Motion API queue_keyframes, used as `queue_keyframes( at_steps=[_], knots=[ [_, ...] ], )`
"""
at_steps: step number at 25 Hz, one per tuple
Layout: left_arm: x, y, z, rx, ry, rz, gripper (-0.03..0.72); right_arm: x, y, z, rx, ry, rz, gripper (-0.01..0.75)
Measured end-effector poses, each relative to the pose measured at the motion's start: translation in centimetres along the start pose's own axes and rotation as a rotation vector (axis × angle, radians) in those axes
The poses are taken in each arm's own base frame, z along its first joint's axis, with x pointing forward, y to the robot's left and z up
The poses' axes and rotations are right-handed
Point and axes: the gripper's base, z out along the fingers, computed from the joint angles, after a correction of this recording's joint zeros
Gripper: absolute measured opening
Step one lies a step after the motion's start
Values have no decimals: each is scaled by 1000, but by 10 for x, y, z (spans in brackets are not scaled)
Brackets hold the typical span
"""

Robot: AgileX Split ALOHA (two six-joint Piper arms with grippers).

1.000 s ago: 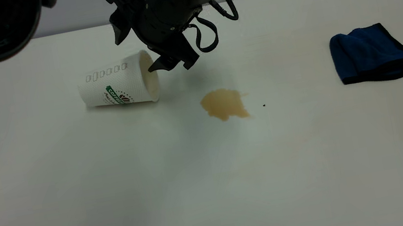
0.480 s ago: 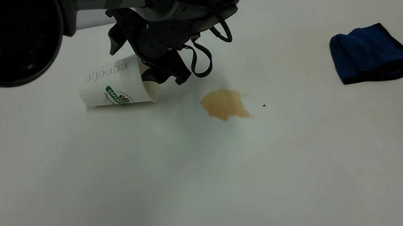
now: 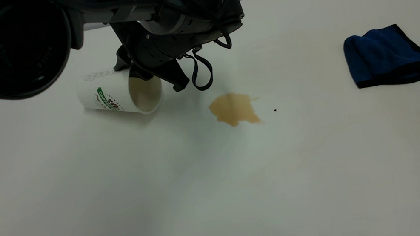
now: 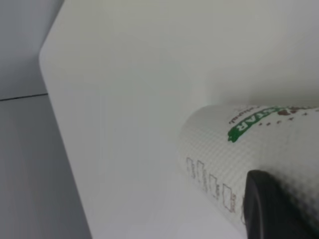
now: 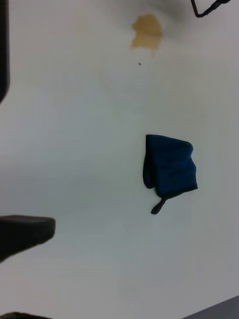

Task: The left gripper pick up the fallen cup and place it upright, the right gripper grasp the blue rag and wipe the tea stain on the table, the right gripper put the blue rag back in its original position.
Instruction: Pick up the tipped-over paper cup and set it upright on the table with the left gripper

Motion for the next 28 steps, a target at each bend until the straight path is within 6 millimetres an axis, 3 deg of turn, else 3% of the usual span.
queue_keyframes(
  at_steps=[4,8,14,15,16,28],
  knots=[
    [-4,6,-2,-27,-24,-19,22,0,0,0,0,0,0,416],
    [-20,25,-18,37,-54,-112,6,0,0,0,0,0,0,416],
    [-43,86,-40,310,-55,-309,6,0,0,0,0,0,0,416],
    [-48,109,-37,446,-50,-363,6,0,0,0,0,0,0,416],
    [-48,115,-34,485,-46,-377,6,0,0,0,0,0,0,416],
    [-34,152,29,890,65,-445,20,0,0,0,0,0,0,416]
  ],
)
